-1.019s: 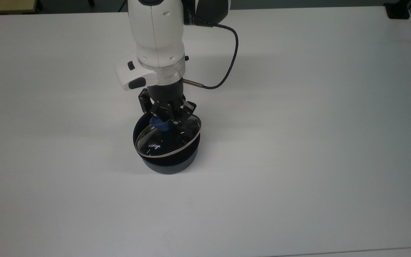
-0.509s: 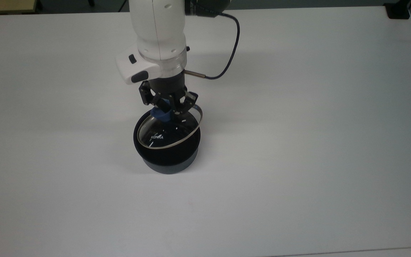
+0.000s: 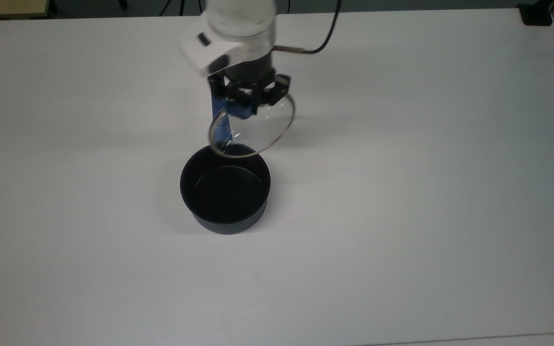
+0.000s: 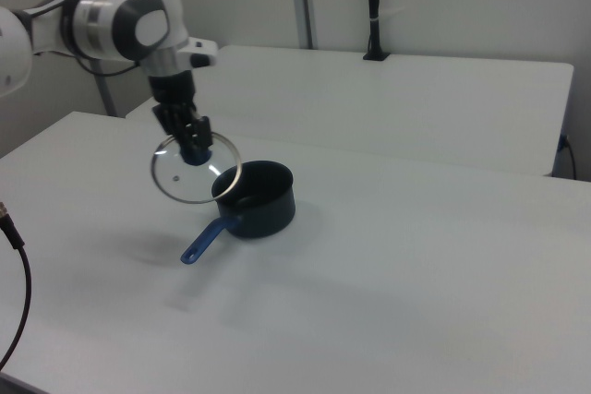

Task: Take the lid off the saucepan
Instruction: 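Carry the lid beside the saucepan and lower it onto the table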

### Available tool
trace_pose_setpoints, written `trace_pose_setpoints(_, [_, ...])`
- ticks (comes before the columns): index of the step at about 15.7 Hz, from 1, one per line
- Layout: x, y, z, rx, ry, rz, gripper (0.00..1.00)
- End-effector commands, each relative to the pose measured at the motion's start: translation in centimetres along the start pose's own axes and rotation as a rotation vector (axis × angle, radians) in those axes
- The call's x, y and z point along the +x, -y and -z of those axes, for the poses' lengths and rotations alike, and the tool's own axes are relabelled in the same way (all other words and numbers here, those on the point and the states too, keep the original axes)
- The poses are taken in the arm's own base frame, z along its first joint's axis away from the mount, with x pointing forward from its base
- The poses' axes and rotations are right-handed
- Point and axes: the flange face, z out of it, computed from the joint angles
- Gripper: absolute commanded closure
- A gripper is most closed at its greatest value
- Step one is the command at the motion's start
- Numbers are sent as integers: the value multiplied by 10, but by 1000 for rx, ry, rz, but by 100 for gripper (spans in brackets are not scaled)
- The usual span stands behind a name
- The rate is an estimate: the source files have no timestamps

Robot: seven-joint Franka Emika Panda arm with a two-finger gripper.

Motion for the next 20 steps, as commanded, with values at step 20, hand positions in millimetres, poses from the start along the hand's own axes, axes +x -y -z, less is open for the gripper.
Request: trace_pose_setpoints(20, [-127,72,-191,-362,191,324,100])
